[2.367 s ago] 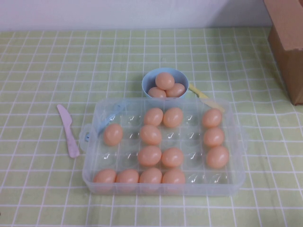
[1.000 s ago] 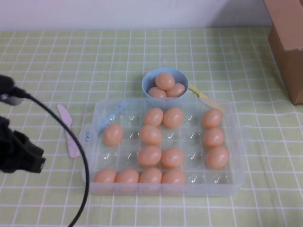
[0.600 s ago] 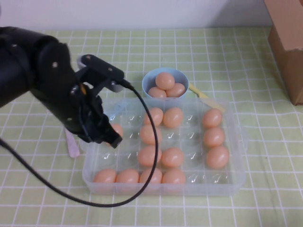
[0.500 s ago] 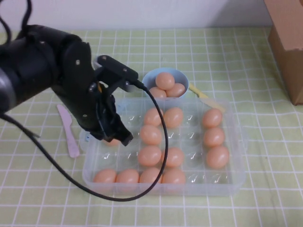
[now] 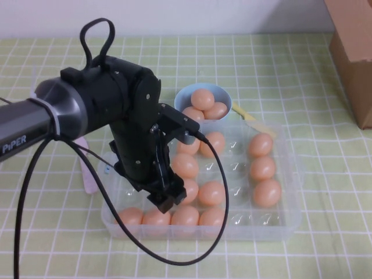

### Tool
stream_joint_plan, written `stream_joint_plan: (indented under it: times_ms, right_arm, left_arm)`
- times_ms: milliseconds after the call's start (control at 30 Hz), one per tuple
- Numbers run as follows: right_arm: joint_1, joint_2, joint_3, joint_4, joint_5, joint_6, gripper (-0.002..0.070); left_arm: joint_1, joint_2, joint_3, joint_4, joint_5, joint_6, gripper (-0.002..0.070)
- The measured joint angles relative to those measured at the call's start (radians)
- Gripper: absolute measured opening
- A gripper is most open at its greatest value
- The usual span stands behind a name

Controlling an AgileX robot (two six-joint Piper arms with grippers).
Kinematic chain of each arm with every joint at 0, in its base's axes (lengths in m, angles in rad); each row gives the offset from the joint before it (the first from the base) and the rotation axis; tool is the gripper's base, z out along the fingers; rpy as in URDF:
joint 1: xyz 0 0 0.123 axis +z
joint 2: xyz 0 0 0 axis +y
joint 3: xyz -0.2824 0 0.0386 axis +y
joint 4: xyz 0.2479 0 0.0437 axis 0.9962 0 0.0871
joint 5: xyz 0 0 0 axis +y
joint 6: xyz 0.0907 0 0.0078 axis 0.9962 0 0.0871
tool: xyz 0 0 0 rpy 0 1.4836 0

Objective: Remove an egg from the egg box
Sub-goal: Pick up the egg from the plastic box

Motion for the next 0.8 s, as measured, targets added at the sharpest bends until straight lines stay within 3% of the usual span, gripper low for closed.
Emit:
stream_joint_plan:
  times_ms: [800]
  right_arm:
    - [0.0,-0.004,0.0,0.0,0.0,0.0,-0.0017]
  left_arm:
    - [-0.011,0.072,0.0,-0.04,0.032,0.0,0.0483]
